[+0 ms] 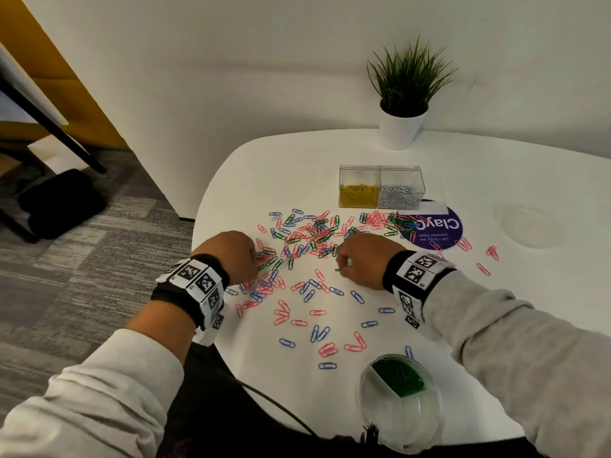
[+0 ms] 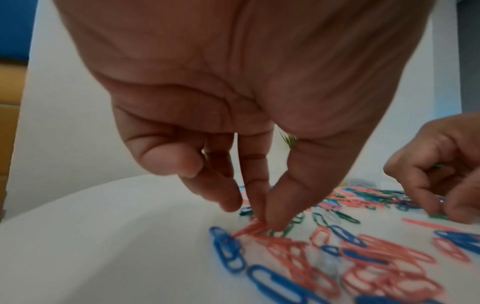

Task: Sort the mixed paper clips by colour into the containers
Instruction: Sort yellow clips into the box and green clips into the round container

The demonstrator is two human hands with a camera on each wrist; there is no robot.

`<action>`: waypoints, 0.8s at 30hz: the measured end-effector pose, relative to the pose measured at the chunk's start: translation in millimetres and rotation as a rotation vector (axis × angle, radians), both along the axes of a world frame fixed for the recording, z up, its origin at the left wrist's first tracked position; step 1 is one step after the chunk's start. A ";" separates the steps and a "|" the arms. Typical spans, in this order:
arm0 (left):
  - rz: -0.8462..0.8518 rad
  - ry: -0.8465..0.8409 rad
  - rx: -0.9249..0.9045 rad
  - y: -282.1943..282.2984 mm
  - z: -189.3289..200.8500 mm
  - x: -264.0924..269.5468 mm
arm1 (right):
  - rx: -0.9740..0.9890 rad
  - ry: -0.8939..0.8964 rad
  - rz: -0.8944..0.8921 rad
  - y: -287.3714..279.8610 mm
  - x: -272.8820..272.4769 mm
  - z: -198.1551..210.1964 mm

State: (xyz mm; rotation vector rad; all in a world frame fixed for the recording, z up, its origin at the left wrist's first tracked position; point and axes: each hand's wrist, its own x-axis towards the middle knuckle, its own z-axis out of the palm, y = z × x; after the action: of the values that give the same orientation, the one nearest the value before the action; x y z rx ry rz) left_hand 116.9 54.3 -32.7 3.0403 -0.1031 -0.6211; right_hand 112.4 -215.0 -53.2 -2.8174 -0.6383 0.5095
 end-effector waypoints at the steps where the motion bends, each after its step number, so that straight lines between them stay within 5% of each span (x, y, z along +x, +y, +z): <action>1: -0.003 0.007 -0.014 2.3 0.6 0.9 | -0.016 -0.012 0.017 0.9 -1.1 -0.8; 4: 0.007 -0.052 -0.113 2.7 -2.8 1.4 | -0.050 -0.012 0.034 2.1 -4.7 1.0; 8: 0.019 -0.116 -0.190 -8.6 -11.2 -1.7 | 0.172 0.041 -0.175 -10.8 2.3 12.1; 10: 0.003 -0.138 -0.180 -13.3 -12.7 -2.9 | 0.444 0.169 -0.395 -20.1 8.1 18.7; 13: -0.029 -0.140 -0.165 -14.9 -17.0 -2.1 | 1.196 0.532 -0.795 -33.9 6.3 27.3; 15: -0.028 -0.137 -0.190 -13.7 -19.3 -2.2 | 1.327 0.601 -0.832 -42.0 7.1 28.6; 20: -0.054 -0.202 -0.225 -14.8 -20.6 -4.3 | 1.107 0.521 -0.762 -39.7 16.5 20.3; 24: -0.093 -0.180 -0.194 -19.5 -20.6 -5.8 | 0.456 0.183 -0.342 -32.1 13.1 14.7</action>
State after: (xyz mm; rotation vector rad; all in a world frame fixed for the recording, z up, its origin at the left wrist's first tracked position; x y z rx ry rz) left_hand 111.1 34.7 -53.4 2.9075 -0.2931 -0.3187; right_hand 125.4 -247.1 -38.5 -2.3445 -0.1939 0.4764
